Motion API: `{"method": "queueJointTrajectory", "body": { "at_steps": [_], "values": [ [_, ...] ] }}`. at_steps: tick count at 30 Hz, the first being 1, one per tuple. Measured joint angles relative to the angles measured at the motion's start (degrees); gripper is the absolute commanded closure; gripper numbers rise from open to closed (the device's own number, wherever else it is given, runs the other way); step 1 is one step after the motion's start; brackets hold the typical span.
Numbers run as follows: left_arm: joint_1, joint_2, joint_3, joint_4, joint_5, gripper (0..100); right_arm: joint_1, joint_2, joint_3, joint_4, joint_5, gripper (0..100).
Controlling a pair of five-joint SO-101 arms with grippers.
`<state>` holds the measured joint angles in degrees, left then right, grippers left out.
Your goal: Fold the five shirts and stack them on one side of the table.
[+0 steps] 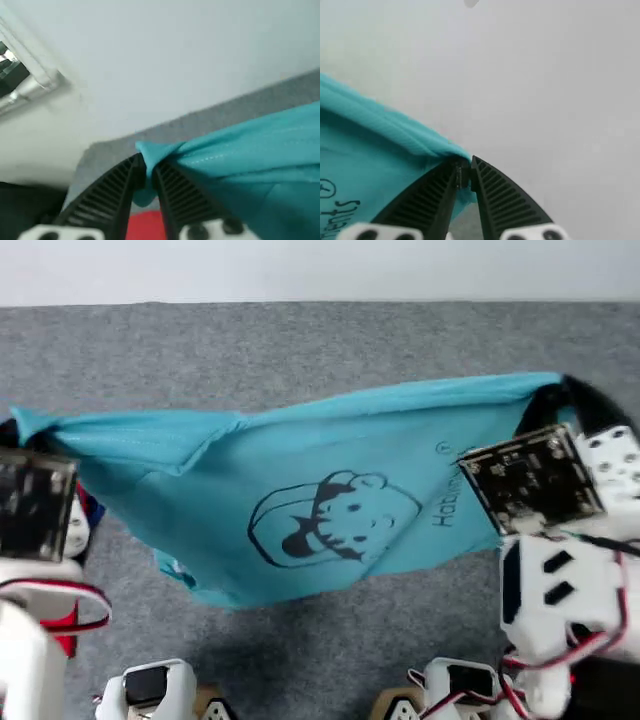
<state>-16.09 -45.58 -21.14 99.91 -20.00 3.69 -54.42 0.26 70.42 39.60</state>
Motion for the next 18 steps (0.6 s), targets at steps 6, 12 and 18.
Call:
{"method": "queueJointTrajectory", "body": {
  "at_steps": [6, 12, 18],
  "values": [
    [0.0, -3.96, 18.29, 0.0, 0.0, 99, -5.36, 0.53, 9.49, 4.66, 0.0, 98.8],
    [0.0, -8.35, 40.09, 0.0, 0.0, 99, -6.07, 0.35, 22.86, 4.84, 0.0, 98.8],
    [-0.97, -8.7, 59.78, -0.26, -2.11, 99, -7.03, 0.35, 35.78, 4.84, 0.0, 98.8]
  ]
}}
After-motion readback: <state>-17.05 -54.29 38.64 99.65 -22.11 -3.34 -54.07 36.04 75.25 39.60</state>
